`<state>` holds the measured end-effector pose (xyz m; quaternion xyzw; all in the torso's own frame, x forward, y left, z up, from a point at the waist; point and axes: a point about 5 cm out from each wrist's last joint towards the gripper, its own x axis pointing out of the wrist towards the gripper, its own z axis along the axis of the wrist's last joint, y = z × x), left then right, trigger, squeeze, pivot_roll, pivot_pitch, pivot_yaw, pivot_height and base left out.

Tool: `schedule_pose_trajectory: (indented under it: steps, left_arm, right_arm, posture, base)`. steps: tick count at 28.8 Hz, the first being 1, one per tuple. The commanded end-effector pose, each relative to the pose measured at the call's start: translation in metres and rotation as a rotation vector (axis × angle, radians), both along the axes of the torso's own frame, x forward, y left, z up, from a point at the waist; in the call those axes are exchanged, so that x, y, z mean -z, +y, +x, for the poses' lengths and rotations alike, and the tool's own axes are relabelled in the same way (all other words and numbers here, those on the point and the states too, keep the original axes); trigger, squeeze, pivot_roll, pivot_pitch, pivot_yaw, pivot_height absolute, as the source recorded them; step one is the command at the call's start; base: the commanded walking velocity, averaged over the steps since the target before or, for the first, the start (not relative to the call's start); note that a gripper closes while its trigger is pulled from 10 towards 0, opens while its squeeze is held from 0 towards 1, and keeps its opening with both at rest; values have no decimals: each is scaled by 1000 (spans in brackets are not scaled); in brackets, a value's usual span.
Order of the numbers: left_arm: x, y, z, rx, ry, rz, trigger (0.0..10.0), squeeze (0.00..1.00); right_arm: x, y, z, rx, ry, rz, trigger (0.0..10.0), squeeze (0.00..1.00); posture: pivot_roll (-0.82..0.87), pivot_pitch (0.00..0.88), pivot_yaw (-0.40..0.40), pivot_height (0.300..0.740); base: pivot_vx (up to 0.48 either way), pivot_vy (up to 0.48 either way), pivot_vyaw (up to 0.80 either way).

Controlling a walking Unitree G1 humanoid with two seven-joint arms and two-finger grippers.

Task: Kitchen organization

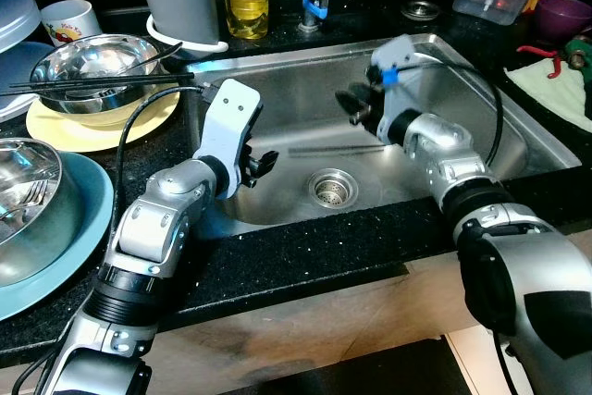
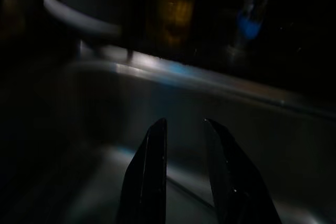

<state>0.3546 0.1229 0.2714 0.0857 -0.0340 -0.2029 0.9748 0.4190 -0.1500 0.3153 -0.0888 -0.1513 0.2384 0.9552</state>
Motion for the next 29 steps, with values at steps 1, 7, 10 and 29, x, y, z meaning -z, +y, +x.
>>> schedule_pose_trajectory:
  steps: [1, 7, 10, 29]
  left_arm:
    - [7, -2, 2, -8, 15, -24, 10000, 0]
    - [17, -4, 3, -33, 48, -34, 10000, 0]
    - [22, -7, 1, -66, 41, -67, 10000, 0]
    - [18, 5, -24, -123, -147, -142, 10000, 0]
  right_arm:
    - [-8, -1, -2, -17, -52, 101, 10000, 0]
    - [15, -11, -10, 71, -121, 351, 10000, 0]
    - [36, -16, -19, 144, -131, 433, 10000, 0]
    - [37, 31, -79, -17, -158, 477, 10000, 0]
  posture:
    - [-69, 212, 21, 740]
    - [-92, 186, 20, 740]
    - [-73, 191, 25, 740]
    - [-63, 138, -10, 740]
  base:
    - [0, 0, 0]
    - [0, 0, 0]
    - [0, 0, 0]
    - [0, 0, 0]
